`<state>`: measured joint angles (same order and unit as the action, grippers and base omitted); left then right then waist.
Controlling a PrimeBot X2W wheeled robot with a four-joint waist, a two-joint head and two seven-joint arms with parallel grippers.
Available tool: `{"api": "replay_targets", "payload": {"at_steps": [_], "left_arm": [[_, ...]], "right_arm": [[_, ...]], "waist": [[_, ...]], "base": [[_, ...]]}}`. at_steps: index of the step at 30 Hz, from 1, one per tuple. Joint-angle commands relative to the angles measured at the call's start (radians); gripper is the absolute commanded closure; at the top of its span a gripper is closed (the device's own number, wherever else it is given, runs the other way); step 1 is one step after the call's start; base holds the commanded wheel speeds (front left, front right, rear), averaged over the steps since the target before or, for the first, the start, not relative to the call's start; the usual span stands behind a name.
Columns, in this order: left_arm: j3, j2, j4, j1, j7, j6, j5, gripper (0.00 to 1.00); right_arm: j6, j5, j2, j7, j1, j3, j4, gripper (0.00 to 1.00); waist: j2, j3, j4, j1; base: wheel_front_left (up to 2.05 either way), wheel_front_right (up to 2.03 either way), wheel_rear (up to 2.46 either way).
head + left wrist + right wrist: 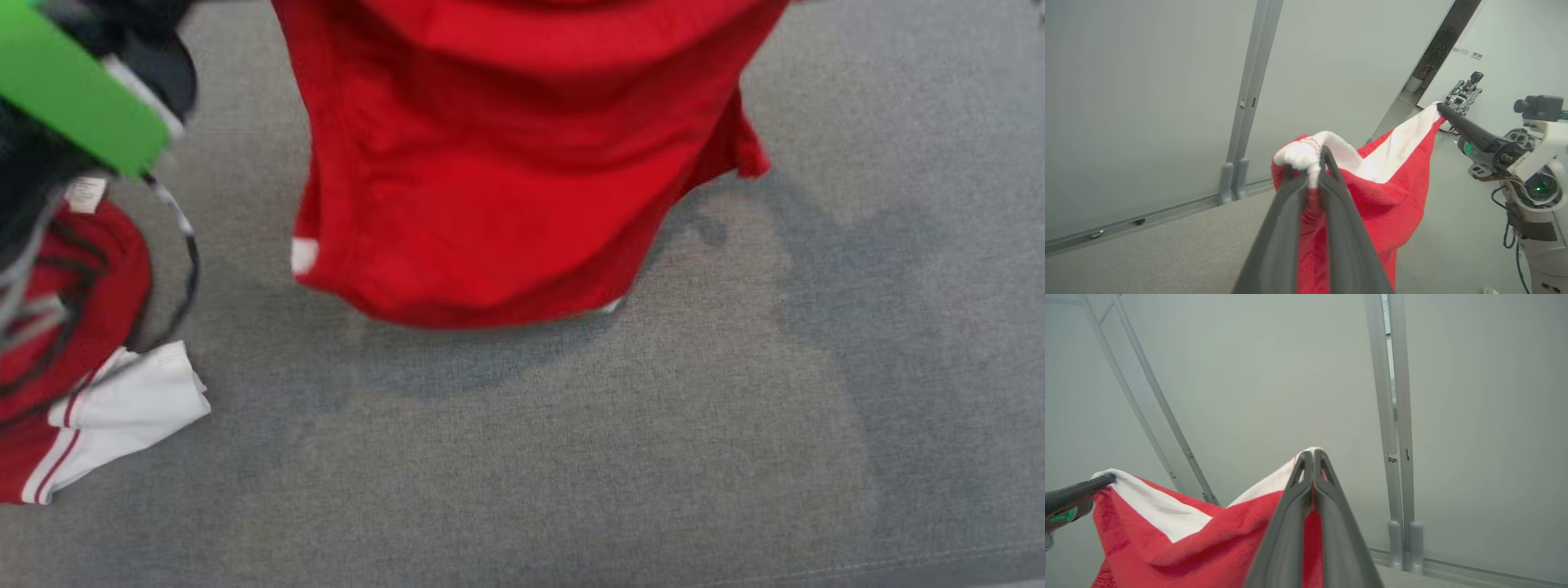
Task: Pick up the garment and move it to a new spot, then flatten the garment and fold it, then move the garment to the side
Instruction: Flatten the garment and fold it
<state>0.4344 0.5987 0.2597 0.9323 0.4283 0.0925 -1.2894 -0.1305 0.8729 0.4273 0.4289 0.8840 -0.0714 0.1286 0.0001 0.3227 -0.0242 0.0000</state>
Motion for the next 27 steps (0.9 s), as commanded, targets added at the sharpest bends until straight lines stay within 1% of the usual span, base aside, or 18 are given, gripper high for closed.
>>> {"api": "replay_targets", "payload": {"at_steps": [1,4,6,8,9,11,12,13,14,15,16,18,20,23,27], "left_arm": [[-0.001,0.004,-0.024,0.048,0.01,0.003,0.025,1.0],[0.029,0.013,-0.156,0.237,0.058,-0.035,0.106,1.0],[0.041,-0.021,-0.264,0.35,0.048,-0.068,0.145,1.0],[0.03,-0.063,-0.381,0.445,-0.002,-0.098,0.169,1.0],[0.034,-0.084,-0.428,0.484,-0.027,-0.125,0.186,1.0],[0.029,-0.122,-0.533,0.566,-0.112,-0.162,0.23,1.0],[0.042,-0.136,-0.57,0.592,-0.143,-0.182,0.253,1.0],[0.059,-0.137,-0.608,0.622,-0.186,-0.197,0.298,1.0],[0.078,-0.137,-0.643,0.637,-0.216,-0.208,0.32,1.0],[0.097,-0.143,-0.671,0.645,-0.246,-0.215,0.334,1.0],[0.125,-0.149,-0.716,0.658,-0.315,-0.223,0.357,1.0],[0.17,-0.147,-0.719,0.649,-0.391,-0.224,0.357,1.0],[0.224,-0.124,-0.721,0.606,-0.458,-0.224,0.342,1.0],[0.307,-0.101,-0.724,0.53,-0.551,-0.224,0.307,1.0],[0.395,-0.092,-0.761,0.382,-0.653,-0.224,0.247,1.0]], "right_arm": [[0.0,-0.021,-0.017,0.014,0.057,0.008,-0.023,1.0],[0.0,-0.122,-0.091,0.077,0.291,0.021,-0.142,1.0],[0.0,-0.201,-0.143,0.092,0.432,0.031,-0.239,1.0],[0.0,-0.27,-0.193,0.075,0.545,0.043,-0.338,1.0],[0.0,-0.305,-0.211,0.059,0.595,0.05,-0.382,1.0],[0.0,-0.36,-0.247,0.025,0.68,0.058,-0.454,1.0],[0.0,-0.378,-0.263,0.005,0.712,0.064,-0.481,1.0],[0.0,-0.388,-0.28,-0.012,0.737,0.066,-0.51,1.0],[0.0,-0.396,-0.294,-0.028,0.75,0.062,-0.532,1.0],[0.0,-0.4,-0.301,-0.043,0.759,0.059,-0.551,1.0],[0.0,-0.389,-0.304,-0.068,0.755,0.044,-0.57,1.0],[0.0,-0.368,-0.289,-0.086,0.73,0.022,-0.576,1.0],[0.0,-0.343,-0.276,-0.11,0.676,0.01,-0.577,1.0],[0.0,-0.303,-0.257,-0.148,0.559,-0.012,-0.562,1.0],[0.0,-0.229,-0.226,-0.211,0.335,-0.044,-0.524,1.0]], "waist": [[-0.0001,0.214,0.01,0.0],[-0.0001,0.315,0.014,0.0],[-0.0001,0.374,0.021,0.0],[-0.0001,0.415,0.023,0.0],[-0.0001,0.428,0.025,0.0],[-0.0001,0.453,0.026,0.0],[-0.0001,0.465,0.025,0.0],[-0.0001,0.476,0.02,0.0],[-0.0001,0.483,0.012,0.0],[-0.0001,0.488,0.006,0.0],[-0.0001,0.496,-0.002,0.0],[-0.0001,0.502,-0.011,0.0],[-0.0001,0.501,-0.019,0.0],[-0.0001,0.492,-0.025,0.0],[-0.0001,0.444,-0.033,0.0]], "base": [[0.0,0.0,0.0],[0.0,0.0,0.0],[0.0,0.0,0.0],[0.0,0.0,0.0],[0.0,0.0,0.0],[0.0,0.0,0.0],[0.0,0.0,0.0],[0.0,0.0,0.0],[0.0,0.0,0.0],[0.0,0.0,0.0],[0.0,0.0,0.0],[0.0,0.0,0.0],[0.0,0.0,0.0],[0.0,0.0,0.0],[0.0,0.0,0.0]]}}
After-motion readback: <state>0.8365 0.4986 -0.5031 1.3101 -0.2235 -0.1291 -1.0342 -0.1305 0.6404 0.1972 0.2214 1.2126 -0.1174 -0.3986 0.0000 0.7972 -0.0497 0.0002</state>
